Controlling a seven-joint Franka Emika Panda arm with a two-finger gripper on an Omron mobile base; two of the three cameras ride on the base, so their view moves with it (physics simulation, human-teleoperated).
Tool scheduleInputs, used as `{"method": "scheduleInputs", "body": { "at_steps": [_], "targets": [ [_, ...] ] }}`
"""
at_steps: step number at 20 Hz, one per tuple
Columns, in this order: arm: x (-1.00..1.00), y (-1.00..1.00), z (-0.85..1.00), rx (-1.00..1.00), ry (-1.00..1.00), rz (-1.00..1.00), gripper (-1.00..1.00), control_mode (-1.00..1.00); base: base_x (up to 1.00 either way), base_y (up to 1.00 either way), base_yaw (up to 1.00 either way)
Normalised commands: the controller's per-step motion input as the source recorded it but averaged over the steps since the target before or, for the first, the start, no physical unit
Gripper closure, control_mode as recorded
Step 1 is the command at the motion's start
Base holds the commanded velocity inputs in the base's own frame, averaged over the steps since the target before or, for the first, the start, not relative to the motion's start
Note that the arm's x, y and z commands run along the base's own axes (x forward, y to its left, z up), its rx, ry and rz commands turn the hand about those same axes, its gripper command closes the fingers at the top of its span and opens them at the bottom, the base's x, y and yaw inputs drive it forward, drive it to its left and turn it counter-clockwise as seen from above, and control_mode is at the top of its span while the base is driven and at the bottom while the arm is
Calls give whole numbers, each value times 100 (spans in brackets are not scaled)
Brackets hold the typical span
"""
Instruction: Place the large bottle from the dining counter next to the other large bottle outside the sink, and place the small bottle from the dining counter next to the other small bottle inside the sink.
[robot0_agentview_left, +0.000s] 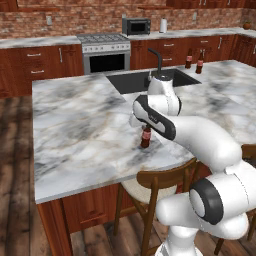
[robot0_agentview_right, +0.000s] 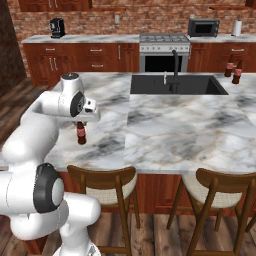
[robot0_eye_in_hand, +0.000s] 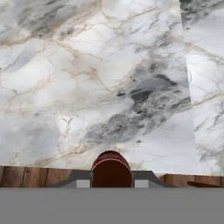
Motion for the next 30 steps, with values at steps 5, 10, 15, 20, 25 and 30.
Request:
{"method": "scheduleInputs", "body": {
  "at_steps": [5, 10, 15, 20, 25, 30],
  "targets": [
    [-47, 0, 29, 0, 0, 0, 100, -100, 0, 0, 0],
    [-33, 0, 33, -7, 20, 0, 100, -100, 0, 0, 0],
    [-36, 0, 35, -6, 19, 0, 100, -100, 0, 0, 0],
    [-42, -6, 10, 0, 1, 0, 100, -100, 0, 0, 0],
    [-70, -1, 1, 4, -5, 0, 100, -100, 0, 0, 0],
    [-43, 0, 0, 1, -3, 0, 100, -100, 0, 0, 0]
  ]
}}
